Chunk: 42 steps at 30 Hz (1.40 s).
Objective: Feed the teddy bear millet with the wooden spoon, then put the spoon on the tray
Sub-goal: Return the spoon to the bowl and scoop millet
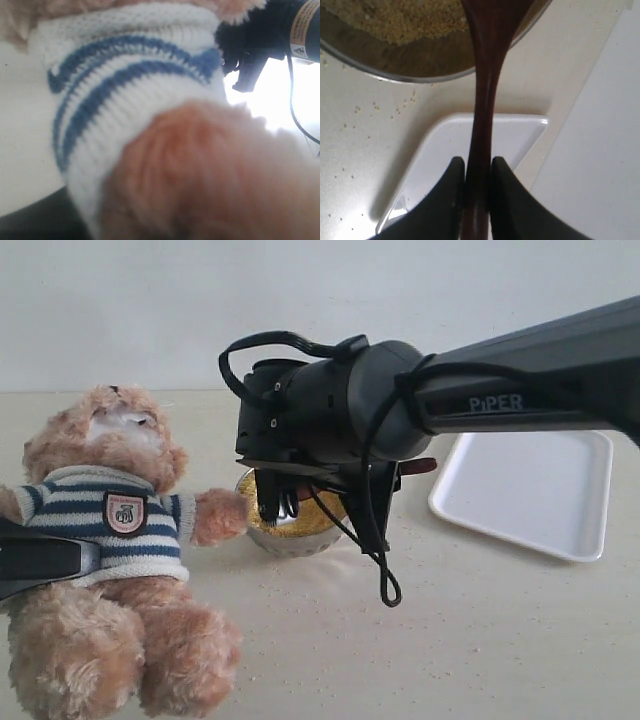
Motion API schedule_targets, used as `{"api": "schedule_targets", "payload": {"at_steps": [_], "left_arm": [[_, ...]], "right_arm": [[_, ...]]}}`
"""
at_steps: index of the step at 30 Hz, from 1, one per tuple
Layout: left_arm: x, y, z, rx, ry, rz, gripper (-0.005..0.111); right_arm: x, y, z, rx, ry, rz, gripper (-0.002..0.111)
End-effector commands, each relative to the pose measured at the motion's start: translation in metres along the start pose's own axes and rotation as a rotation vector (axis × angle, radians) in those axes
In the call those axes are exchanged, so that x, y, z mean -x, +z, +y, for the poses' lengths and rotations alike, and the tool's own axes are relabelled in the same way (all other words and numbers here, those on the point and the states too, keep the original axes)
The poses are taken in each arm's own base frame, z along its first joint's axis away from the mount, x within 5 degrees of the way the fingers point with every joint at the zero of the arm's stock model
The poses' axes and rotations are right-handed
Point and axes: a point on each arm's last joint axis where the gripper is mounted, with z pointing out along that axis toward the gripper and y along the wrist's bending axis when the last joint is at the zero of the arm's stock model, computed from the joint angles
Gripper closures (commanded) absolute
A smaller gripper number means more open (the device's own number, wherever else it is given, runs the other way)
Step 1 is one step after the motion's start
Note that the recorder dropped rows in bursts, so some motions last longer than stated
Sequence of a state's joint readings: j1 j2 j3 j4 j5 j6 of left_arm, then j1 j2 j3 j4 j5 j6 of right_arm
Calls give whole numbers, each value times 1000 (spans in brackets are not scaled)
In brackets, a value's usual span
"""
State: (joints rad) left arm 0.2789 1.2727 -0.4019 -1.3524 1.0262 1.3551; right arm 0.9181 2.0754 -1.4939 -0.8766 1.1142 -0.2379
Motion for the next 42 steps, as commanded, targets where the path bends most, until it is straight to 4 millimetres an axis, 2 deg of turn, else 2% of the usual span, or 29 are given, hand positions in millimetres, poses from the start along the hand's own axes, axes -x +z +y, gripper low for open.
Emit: {"api": "schedule_targets", "payload": {"at_steps": [1,8,20,42], "left_arm": [[1,-1,-4,-41,-7,-7,102],[1,-1,-5,-43,-3,-7,102],[1,-1,-5,-44,-3,-7,102],[1,-1,-5,-44,-3,-7,102]], "right_arm": [[4,11,6,9,-21,19,108],[8,15,8,27,-8,10,108],[19,-6,0,201,115,-97,108],[16,-8,8,319,107,-84,108]]}}
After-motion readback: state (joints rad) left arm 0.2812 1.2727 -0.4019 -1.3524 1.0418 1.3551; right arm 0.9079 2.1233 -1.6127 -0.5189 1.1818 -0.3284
